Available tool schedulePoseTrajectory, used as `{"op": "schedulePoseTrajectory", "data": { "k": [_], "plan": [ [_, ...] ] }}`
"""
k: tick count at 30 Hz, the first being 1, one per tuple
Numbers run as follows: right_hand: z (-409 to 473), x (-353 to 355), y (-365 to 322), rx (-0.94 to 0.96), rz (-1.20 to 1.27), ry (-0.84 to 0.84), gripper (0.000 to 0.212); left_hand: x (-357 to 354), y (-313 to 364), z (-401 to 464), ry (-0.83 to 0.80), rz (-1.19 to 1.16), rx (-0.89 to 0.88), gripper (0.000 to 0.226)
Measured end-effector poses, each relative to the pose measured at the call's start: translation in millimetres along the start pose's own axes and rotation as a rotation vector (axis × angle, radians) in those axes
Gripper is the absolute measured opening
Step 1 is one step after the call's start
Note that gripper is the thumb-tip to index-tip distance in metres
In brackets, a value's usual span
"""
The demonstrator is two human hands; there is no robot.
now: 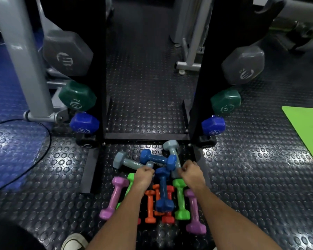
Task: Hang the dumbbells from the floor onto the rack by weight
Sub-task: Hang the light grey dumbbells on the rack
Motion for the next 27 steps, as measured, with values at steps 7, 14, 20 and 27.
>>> {"op": "schedulePoseTrajectory", "data": {
  "k": [7,14,20,27],
  "plan": [
    [36,-39,0,-0.067,-0.004,-0.194,0.079,2,3,9,-0.006,-0.040,-0.009,0.011],
    [43,-34,11,-0.070,0.006,-0.196,0.057,-4,4,12,-0.025,-0.114,0.005,0.010],
    [44,9,1,-0.038,0.020,-0.110,0.050,-22,17,6,-0.070,-0.248,0.043,0.008],
    [39,73,-8,0.025,0.009,-0.029,0.067,-43,43,-7,-0.137,-0.346,0.040,0.010]
  ]
}}
Point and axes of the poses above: each hand's wrist, its own z-axis towards the middle knuckle, its own x-axis out of the back of the hand, y = z × x, the point moved 3 cm from there along z, towards the middle knuckle, and after that the axes turned 13 degrees about -z, right-handed, at the moved point
